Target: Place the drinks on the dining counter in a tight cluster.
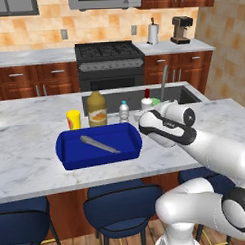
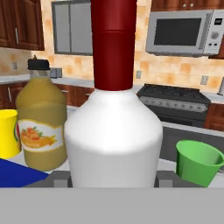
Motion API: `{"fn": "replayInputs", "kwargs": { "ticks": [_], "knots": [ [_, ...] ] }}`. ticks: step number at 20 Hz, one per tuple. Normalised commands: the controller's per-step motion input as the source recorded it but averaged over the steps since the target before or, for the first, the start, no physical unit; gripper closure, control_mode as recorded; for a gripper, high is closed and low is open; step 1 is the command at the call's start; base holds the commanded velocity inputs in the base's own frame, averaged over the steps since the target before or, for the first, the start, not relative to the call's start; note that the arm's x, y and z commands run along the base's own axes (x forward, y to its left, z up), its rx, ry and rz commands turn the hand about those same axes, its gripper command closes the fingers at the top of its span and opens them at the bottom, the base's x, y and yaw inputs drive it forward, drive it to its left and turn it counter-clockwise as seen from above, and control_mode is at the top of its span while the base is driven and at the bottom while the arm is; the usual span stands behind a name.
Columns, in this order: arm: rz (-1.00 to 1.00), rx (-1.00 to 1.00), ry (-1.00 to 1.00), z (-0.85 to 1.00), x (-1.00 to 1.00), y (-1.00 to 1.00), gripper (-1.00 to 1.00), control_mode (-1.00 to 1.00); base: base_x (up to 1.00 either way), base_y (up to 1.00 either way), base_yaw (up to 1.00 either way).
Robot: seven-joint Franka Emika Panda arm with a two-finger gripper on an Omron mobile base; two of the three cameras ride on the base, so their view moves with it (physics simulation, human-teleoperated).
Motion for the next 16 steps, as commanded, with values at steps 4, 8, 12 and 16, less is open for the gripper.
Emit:
{"fn": "replayInputs", "kwargs": {
  "ticks": [4,8,12,16],
  "knots": [
    [0.0,0.0,0.0,0.0,0.17,0.0,1.0,-1.0,0.0,0.0,0.0],
    [0.01,0.0,0.0,0.0,0.13,-0.04,1.0,-1.0,0.0,0.0,0.0],
    [0.04,0.0,0.04,0.0,0.14,-0.09,1.0,-1.0,0.0,0.0,0.0],
    [0.07,0.0,0.06,0.0,0.19,-0.1,1.0,-1.0,0.0,0.0,0.0]
  ]
}}
